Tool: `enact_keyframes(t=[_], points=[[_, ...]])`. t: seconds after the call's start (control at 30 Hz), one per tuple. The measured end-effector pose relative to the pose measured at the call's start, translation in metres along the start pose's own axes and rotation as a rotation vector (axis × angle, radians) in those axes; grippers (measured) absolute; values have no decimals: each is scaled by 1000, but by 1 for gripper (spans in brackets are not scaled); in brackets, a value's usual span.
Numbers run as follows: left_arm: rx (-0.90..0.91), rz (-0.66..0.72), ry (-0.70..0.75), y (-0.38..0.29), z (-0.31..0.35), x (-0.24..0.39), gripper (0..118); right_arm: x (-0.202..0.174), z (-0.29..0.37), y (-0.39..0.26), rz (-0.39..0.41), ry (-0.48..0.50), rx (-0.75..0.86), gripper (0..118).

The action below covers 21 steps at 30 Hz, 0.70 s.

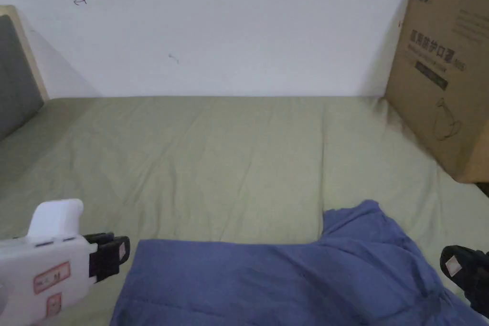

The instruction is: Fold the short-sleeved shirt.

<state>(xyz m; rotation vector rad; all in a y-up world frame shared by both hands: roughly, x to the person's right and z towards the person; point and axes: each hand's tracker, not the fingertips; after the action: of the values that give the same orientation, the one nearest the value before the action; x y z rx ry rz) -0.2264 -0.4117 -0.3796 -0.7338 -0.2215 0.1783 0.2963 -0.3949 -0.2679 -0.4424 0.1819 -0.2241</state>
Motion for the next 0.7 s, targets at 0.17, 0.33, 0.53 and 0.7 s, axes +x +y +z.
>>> enact_keyframes(t=[0.17, 0.33, 0.53, 0.7], points=[[-187, 58, 14, 42, -128, -67, 41, 4, -50, 2, 10, -16, -71, 6], [-258, 1, 65, 30, -204, -82, 112, 14, -78, -13, -40, -23, -162, 6], [-327, -58, 133, 6, -242, -79, 81, 20, -96, -24, -46, -53, -223, 6], [-270, -303, 43, -2, -222, -45, 3, 36, -112, -10, -47, -13, -226, 6]])
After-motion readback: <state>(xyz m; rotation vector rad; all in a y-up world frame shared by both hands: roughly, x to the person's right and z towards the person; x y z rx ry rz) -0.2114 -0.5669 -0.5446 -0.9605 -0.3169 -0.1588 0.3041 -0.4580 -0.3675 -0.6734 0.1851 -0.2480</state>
